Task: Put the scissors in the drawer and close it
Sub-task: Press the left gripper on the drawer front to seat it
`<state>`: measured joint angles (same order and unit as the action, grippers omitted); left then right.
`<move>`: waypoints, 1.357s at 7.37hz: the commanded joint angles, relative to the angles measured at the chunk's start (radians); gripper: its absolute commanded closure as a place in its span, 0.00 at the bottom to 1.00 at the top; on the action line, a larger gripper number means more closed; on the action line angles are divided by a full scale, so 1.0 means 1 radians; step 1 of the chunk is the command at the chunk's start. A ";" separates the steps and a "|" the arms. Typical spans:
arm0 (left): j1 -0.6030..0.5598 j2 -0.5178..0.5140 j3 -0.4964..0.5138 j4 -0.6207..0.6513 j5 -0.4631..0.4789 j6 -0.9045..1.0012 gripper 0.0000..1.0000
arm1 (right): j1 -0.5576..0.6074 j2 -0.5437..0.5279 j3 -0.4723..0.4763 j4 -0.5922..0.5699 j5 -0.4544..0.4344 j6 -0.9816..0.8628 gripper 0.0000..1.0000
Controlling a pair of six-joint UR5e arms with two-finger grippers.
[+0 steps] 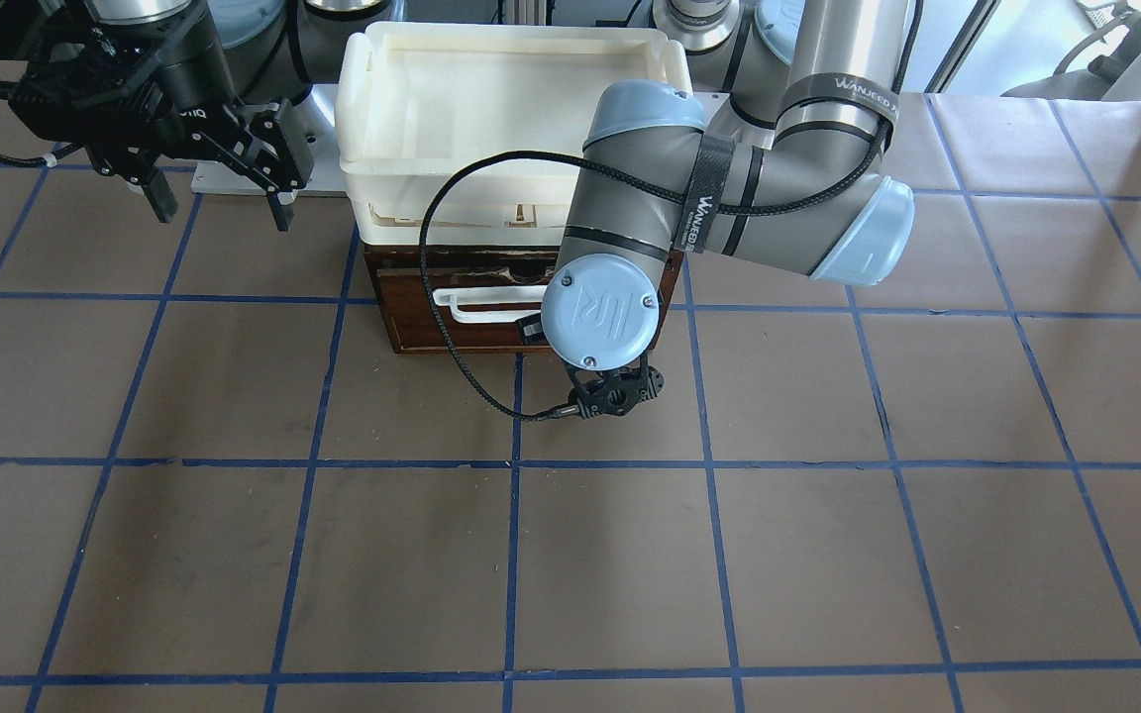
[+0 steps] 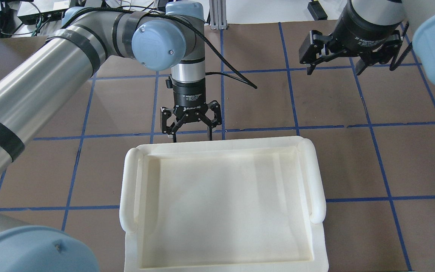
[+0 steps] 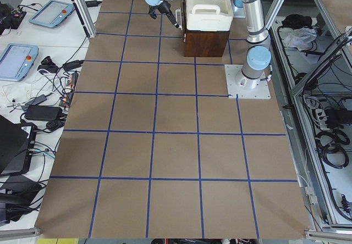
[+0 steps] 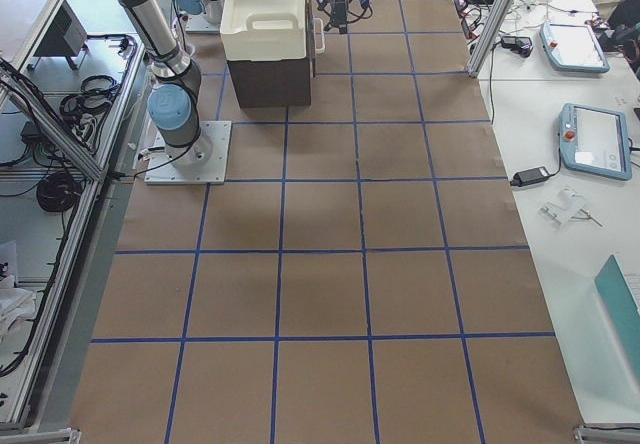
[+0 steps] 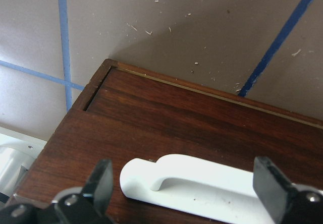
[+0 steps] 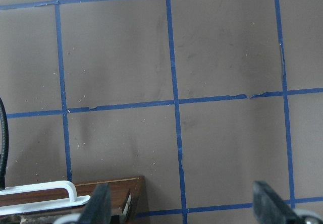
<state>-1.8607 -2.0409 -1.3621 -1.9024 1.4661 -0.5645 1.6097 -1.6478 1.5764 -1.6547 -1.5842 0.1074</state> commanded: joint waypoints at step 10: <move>0.000 0.008 0.000 -0.058 0.003 0.000 0.00 | -0.001 0.000 0.002 0.006 0.000 -0.002 0.00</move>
<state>-1.8607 -2.0363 -1.3622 -1.9554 1.4697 -0.5643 1.6092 -1.6481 1.5782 -1.6491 -1.5846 0.1059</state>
